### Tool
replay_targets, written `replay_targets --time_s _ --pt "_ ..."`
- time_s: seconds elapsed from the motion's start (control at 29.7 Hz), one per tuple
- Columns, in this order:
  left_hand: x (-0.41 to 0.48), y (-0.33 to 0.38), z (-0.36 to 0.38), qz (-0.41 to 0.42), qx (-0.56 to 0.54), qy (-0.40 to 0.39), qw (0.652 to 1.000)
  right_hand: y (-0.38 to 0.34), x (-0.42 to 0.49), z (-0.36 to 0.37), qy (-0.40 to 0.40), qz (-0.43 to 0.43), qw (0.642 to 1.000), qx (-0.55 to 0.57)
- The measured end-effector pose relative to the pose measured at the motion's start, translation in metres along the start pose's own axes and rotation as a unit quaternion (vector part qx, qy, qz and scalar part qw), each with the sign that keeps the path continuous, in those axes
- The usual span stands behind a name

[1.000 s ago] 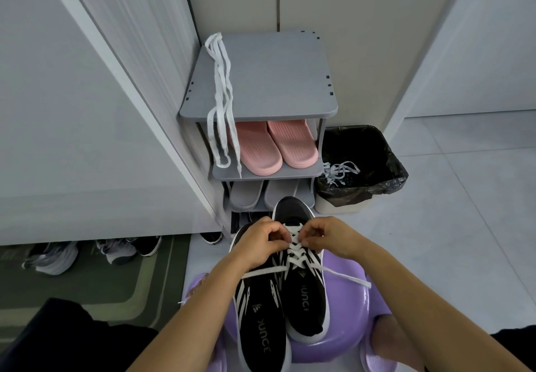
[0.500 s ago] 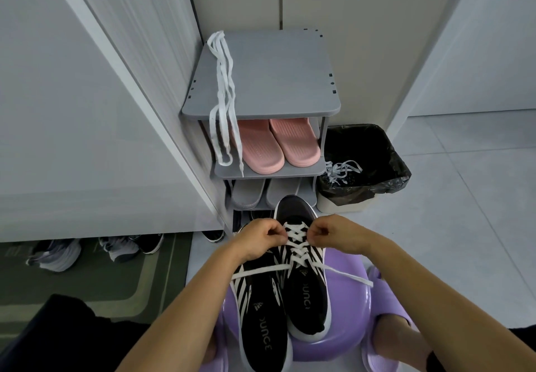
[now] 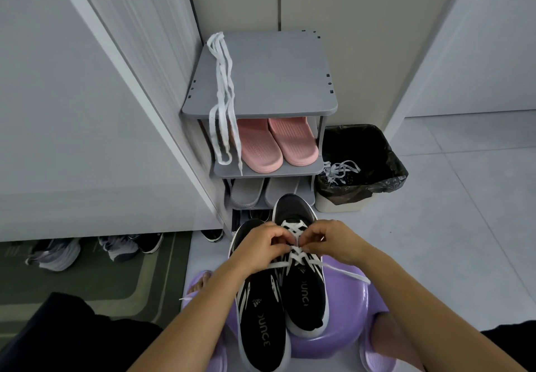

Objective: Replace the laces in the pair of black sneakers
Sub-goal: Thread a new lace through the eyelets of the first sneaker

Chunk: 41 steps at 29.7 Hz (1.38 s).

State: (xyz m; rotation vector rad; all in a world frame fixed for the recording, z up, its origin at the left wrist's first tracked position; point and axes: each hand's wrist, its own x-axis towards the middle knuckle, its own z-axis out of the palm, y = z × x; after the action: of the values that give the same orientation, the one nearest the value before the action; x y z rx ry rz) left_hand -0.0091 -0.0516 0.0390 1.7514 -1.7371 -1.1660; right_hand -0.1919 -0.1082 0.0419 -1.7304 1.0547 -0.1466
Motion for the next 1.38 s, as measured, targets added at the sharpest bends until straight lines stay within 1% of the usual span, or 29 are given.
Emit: replay_targets --time_s 0.13,0.2,0.27,0.37,0.44,0.57,0.67,0.78,0.88,0.98,1.01,1.15,1.21,1.31,1.38 --pt "0.008 0.003 -0.009 -0.009 0.015 -0.042 0.999 -0.005 0.005 -0.005 -0.045 -0.001 0.996 -0.075" --pt "0.009 0.004 -0.012 -0.003 0.015 -0.039 0.999 -0.007 0.007 -0.006 -0.054 -0.004 0.993 -0.105" --pt "0.007 0.005 -0.011 0.016 0.024 -0.017 0.999 -0.007 0.006 -0.007 -0.052 0.002 0.993 -0.108" --pt "-0.001 0.001 -0.006 0.05 0.019 0.044 0.998 -0.004 0.001 -0.006 -0.038 0.018 0.998 -0.054" --pt "-0.005 -0.003 -0.001 0.057 0.013 0.063 0.996 0.0 -0.003 -0.003 -0.026 0.026 0.999 -0.003" --pt "-0.008 -0.005 0.0 0.061 0.005 0.054 0.997 0.002 -0.003 0.003 -0.005 0.027 0.999 0.026" --pt "-0.003 0.0 -0.003 0.081 0.056 0.033 0.995 -0.001 -0.003 0.003 -0.003 0.024 0.999 0.031" --pt "-0.001 0.002 -0.003 0.11 0.14 0.021 0.984 -0.002 -0.003 0.0 -0.007 0.028 0.999 0.037" --pt "-0.011 0.0 0.008 0.121 0.184 0.092 0.971 0.002 -0.007 -0.002 -0.01 0.036 0.998 0.058" --pt "-0.023 -0.005 0.024 0.092 0.134 0.161 0.973 0.007 -0.012 0.001 0.002 0.038 0.995 0.088" --pt "-0.023 -0.007 0.027 0.091 0.123 0.172 0.973 0.009 -0.014 0.003 0.009 0.037 0.995 0.093" --pt "-0.021 -0.011 0.017 0.061 0.058 0.127 0.988 0.017 -0.018 0.006 0.027 0.032 0.99 0.132" --pt "-0.019 -0.012 0.015 0.08 0.084 0.117 0.986 0.018 -0.018 0.008 0.03 0.027 0.988 0.15" --pt "-0.018 -0.009 0.015 0.112 0.142 0.113 0.977 0.013 -0.016 0.013 0.042 0.013 0.989 0.143" --pt "-0.018 -0.012 0.016 0.118 0.135 0.117 0.977 0.012 -0.015 0.012 0.043 0.008 0.99 0.133"
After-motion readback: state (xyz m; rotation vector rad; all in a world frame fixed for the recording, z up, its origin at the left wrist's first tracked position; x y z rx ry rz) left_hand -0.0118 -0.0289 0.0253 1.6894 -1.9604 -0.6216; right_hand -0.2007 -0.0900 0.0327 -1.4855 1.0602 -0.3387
